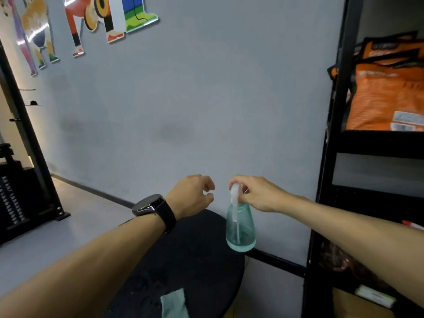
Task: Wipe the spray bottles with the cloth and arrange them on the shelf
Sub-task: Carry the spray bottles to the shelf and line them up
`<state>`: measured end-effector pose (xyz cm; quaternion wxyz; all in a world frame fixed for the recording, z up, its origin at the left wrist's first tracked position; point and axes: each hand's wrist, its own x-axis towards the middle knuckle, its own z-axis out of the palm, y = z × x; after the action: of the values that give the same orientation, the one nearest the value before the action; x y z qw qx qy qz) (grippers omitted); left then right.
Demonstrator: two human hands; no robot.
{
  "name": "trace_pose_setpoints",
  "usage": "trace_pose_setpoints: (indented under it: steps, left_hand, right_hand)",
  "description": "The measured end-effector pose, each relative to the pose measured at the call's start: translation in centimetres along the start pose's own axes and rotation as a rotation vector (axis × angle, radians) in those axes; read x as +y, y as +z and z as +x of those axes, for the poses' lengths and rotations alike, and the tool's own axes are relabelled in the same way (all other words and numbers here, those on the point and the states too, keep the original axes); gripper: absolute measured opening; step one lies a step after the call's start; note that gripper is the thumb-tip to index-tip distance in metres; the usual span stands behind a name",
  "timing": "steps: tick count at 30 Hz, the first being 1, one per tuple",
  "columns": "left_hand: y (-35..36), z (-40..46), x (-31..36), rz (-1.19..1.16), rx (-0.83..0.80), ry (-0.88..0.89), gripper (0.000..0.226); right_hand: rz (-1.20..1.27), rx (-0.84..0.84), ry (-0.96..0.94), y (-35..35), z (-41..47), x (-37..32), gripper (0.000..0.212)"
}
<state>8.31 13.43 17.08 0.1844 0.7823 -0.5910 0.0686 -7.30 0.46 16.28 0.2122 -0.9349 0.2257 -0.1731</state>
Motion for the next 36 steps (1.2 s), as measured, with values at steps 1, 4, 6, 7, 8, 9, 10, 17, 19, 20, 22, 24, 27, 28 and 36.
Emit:
trace_pose_setpoints:
  steps: [1,4,6,7,8,9,10,17,19,20,22,24,27,28,36]
  left_hand:
    - [0.1,0.4,1.0,-0.008,-0.001,0.018,0.027]
    - [0.5,1.3,3.9,-0.017,0.002,0.080,0.027]
    - [0.8,1.8,5.7,-0.021,-0.001,0.120,0.027]
    - [1.0,2.0,6.6,-0.025,-0.005,0.138,0.027]
    - [1.1,2.2,7.5,-0.030,-0.010,0.154,0.027]
    - [1.4,2.5,8.4,-0.036,-0.015,0.168,0.026]
    - [1.6,2.7,9.2,-0.043,-0.016,0.183,0.026]
    - [2.7,4.0,15.3,-0.070,-0.018,0.305,0.026]
    - [2.9,4.3,16.9,-0.085,-0.017,0.335,0.026]
    - [3.1,4.4,17.6,-0.091,-0.018,0.347,0.027]
    - [3.5,4.7,19.1,-0.108,-0.021,0.369,0.026]
    - [3.9,4.9,20.5,-0.133,-0.020,0.392,0.024]
    - [4.6,5.1,22.6,-0.168,-0.021,0.436,0.024]
    - [4.9,5.2,23.2,-0.176,-0.023,0.456,0.024]
    - [7.1,5.9,28.3,-0.235,-0.062,0.571,0.023]
  right_hand:
    - [-0.003,0.003,0.012,-0.6,-0.7,0.5,0.022]
    - [-0.014,0.017,0.044,-2.5,-2.6,1.8,0.025]
    - [-0.010,0.027,0.064,-3.6,-3.9,2.7,0.023]
    - [-0.011,0.038,0.073,-4.2,-4.6,3.1,0.022]
    - [-0.018,0.053,0.080,-4.8,-5.2,3.6,0.022]
    - [-0.024,0.070,0.089,-5.3,-5.9,4.0,0.023]
    - [-0.025,0.085,0.100,-5.9,-6.5,4.5,0.024]
    - [-0.029,0.156,0.163,-9.5,-10.9,7.3,0.022]
    - [-0.048,0.173,0.181,-10.6,-12.1,7.9,0.020]
    - [-0.049,0.184,0.188,-11.2,-12.7,8.1,0.020]
    - [-0.054,0.205,0.197,-12.4,-13.9,8.6,0.021]
    - [-0.055,0.218,0.212,-13.7,-15.0,9.0,0.018]
    - [-0.036,0.242,0.253,-15.4,-16.7,9.7,0.018]
    - [-0.030,0.251,0.264,-16.0,-17.3,9.9,0.018]
    - [0.031,0.265,0.348,-19.6,-22.2,12.9,0.018]
